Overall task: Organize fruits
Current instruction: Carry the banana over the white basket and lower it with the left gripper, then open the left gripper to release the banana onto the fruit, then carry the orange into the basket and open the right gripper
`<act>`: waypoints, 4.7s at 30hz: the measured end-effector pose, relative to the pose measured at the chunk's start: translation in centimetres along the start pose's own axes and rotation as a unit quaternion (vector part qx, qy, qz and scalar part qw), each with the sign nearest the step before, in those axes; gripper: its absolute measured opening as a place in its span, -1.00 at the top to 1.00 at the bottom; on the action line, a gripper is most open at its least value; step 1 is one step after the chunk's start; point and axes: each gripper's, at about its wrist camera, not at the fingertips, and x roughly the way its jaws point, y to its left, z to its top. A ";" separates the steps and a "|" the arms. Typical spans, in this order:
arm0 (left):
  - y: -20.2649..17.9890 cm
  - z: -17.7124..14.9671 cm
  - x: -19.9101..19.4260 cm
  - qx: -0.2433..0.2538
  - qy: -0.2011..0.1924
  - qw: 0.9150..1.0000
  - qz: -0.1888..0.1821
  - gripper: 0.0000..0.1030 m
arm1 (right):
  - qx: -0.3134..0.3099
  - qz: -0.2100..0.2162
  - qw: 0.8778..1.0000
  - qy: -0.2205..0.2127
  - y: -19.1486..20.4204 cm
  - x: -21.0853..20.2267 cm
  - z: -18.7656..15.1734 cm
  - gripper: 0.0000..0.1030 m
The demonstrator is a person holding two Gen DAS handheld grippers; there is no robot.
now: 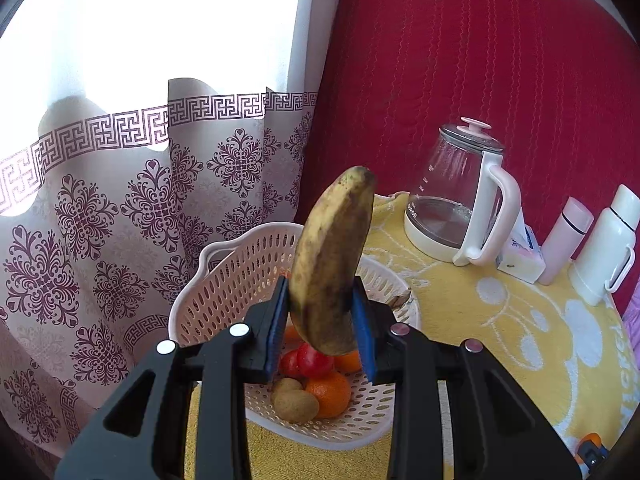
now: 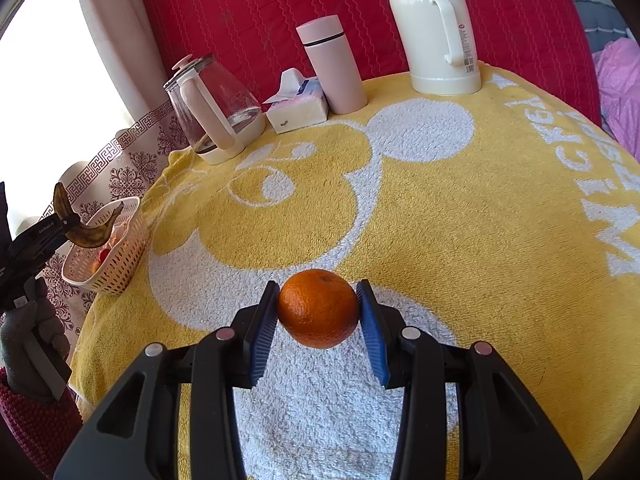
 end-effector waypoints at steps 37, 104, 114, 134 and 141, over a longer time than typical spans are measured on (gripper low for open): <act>1.8 -0.5 1.9 -0.031 0.019 0.999 0.030 0.11 | 0.000 -0.001 1.000 -0.001 0.2 0.1 -0.2 0.22; 9.3 -4.1 -4.3 0.014 -0.063 0.995 0.070 -0.95 | -0.195 0.104 0.974 0.057 25.1 6.9 3.6 0.22; 8.8 -4.4 -3.8 0.024 -0.052 0.996 0.069 -0.95 | -0.216 0.094 0.968 0.082 28.4 10.6 3.5 0.22; 8.6 -4.6 -3.7 0.031 -0.048 0.996 0.066 -0.95 | -0.212 0.102 0.969 0.077 28.6 10.5 3.2 0.21; 8.5 -4.6 -3.7 0.033 -0.046 0.996 0.063 -0.95 | -0.221 0.094 0.969 0.059 28.1 9.2 2.4 0.19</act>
